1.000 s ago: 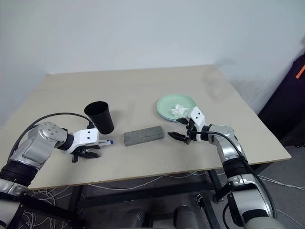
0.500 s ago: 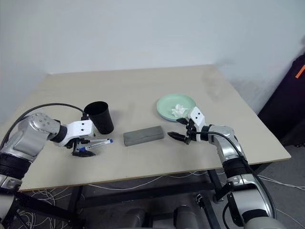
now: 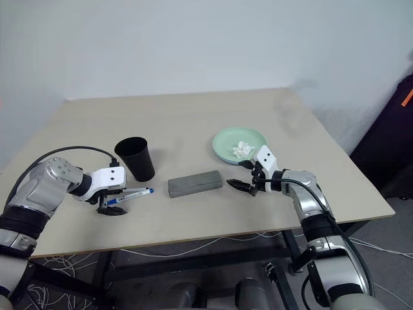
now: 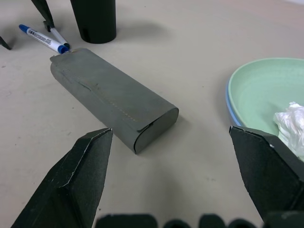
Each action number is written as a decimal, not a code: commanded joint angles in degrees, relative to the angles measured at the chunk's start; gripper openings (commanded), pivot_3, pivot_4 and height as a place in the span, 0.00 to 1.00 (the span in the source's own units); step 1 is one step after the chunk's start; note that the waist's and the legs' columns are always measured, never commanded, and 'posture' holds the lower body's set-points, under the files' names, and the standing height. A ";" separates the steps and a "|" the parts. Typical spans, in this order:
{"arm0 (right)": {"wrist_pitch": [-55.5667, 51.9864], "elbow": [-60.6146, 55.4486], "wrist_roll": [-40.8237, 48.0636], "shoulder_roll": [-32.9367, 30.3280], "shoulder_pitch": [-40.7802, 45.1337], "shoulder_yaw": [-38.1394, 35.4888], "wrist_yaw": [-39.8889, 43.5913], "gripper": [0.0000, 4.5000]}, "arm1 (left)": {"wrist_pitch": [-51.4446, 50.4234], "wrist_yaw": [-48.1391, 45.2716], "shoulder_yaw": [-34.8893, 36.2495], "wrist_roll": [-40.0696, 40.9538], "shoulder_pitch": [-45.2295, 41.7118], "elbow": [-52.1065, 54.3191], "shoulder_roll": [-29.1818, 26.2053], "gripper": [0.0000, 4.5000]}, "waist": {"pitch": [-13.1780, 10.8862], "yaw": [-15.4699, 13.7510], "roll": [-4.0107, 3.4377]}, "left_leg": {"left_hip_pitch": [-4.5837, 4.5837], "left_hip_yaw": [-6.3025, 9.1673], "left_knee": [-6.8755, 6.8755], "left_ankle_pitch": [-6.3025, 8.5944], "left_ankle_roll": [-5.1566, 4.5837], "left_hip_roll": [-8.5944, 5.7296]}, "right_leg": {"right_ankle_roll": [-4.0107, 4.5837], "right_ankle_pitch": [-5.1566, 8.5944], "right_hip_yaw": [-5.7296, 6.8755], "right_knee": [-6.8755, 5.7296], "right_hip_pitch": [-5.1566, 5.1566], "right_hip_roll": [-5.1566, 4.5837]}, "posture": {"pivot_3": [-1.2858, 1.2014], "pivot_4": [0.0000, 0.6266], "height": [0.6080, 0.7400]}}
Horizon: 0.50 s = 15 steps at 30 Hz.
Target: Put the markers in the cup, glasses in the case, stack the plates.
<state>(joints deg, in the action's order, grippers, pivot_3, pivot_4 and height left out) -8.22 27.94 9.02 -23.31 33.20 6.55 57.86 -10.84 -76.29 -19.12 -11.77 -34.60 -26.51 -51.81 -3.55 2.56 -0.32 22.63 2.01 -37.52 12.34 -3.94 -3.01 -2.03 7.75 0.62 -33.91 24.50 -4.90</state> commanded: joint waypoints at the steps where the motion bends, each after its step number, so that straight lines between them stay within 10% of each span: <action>1: 0.39 -1.87 0.60 -0.11 0.61 -0.88 -0.17 0.95 | 1.75 -0.75 -1.16 -1.13 -1.60 -2.40 0.93 0.99 | 0.01 -0.01 -0.02 | 0.00 0.00 0.00 0.00 0.00 0.00 | 0.00 0.00 0.00 0.00 0.00 0.00 | 0.52 0.00 1.00; 5: 0.23 -2.22 0.67 -0.27 0.30 -1.01 -0.43 0.95 | 2.40 -2.01 -1.01 -1.22 -2.02 -3.29 1.49 0.86 | 0.02 0.00 -0.03 | -0.01 0.00 0.00 0.00 0.00 0.00 | 0.03 0.02 0.00 0.00 -0.03 -0.02 | 0.52 0.00 1.00; 15: 0.20 -2.26 0.72 0.07 0.27 -0.93 -0.81 0.95 | 2.60 -3.11 -0.19 -1.06 -0.84 -2.39 1.32 0.13 | 0.03 0.01 -0.05 | -0.01 0.06 -0.04 0.00 0.00 0.02 | 0.10 0.05 0.05 -0.07 -0.06 -0.04 | 0.52 0.00 1.00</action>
<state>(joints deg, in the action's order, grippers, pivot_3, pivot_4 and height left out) -8.46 27.76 9.03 -23.36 32.88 6.54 57.30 -8.25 -79.75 -19.53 -12.62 -35.51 -29.81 -50.20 -3.52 2.56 -0.38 22.62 2.07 -37.55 12.34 -3.94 -2.99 -1.93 7.79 0.67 -33.98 24.44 -4.94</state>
